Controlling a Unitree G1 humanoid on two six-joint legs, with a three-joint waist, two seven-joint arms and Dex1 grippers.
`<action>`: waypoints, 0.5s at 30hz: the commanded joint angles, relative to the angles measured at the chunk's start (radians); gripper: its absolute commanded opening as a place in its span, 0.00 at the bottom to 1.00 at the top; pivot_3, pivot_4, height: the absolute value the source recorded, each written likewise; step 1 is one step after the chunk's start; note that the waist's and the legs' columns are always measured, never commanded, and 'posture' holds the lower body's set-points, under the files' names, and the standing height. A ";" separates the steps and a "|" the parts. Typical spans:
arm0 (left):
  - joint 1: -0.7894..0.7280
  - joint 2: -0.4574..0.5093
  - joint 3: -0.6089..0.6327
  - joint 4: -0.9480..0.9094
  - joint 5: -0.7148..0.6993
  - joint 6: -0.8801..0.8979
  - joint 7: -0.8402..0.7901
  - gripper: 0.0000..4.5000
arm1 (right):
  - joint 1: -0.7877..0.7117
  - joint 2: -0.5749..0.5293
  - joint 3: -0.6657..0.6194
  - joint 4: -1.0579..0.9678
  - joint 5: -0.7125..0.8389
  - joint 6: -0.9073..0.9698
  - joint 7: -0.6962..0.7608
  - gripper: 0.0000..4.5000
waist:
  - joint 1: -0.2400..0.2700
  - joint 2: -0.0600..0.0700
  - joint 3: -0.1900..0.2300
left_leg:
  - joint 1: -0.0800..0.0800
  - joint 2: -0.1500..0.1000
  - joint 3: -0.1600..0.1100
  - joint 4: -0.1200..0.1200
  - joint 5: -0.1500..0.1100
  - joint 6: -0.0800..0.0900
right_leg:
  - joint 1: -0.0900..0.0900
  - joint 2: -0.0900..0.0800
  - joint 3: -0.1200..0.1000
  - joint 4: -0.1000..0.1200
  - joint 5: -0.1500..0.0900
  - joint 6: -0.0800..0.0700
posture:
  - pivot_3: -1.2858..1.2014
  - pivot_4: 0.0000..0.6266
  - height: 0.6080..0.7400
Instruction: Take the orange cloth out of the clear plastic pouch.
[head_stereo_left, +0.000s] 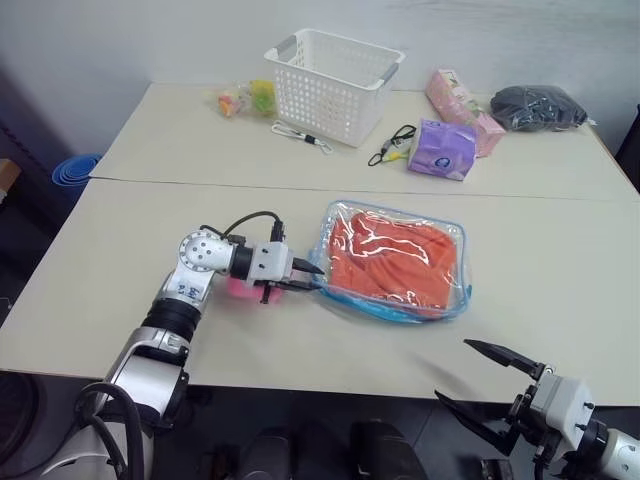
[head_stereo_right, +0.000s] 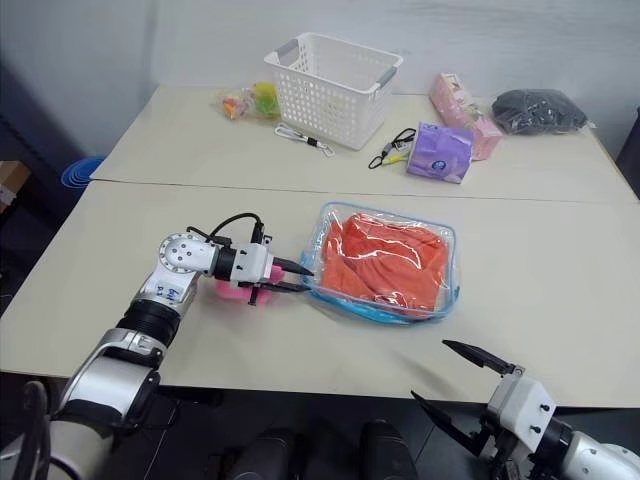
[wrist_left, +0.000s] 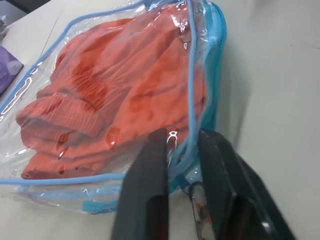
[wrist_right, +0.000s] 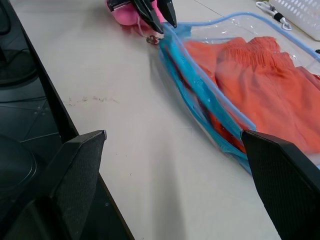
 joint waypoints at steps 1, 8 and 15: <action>-0.015 -0.010 0.003 -0.004 -0.008 -0.006 0.002 0.01 | 0.006 0.007 -0.002 -0.004 0.005 -0.019 -0.001 1.00 | 0.000 0.000 0.000 | 0.000 0.000 0.000 0.000 0.000 0.000 | 0.000 0.000 0.000 0.000 0.000 0.000 | 0.52 0.24 1.00; 0.001 -0.024 0.055 -0.079 -0.151 0.218 -0.084 0.01 | 0.016 0.004 0.009 -0.021 0.024 0.003 0.006 1.00 | -0.001 0.000 0.000 | 0.000 0.000 0.000 0.000 0.000 0.000 | 0.000 0.000 0.000 0.000 0.000 0.000 | 0.52 0.24 1.00; 0.023 -0.024 0.078 -0.179 -0.214 0.437 -0.082 0.01 | -0.153 -0.031 0.139 -0.165 0.112 0.322 -0.133 1.00 | -0.007 0.000 0.000 | 0.000 0.001 -0.001 0.001 0.001 -0.002 | 0.000 0.000 0.000 0.001 0.000 0.000 | 0.52 0.24 1.00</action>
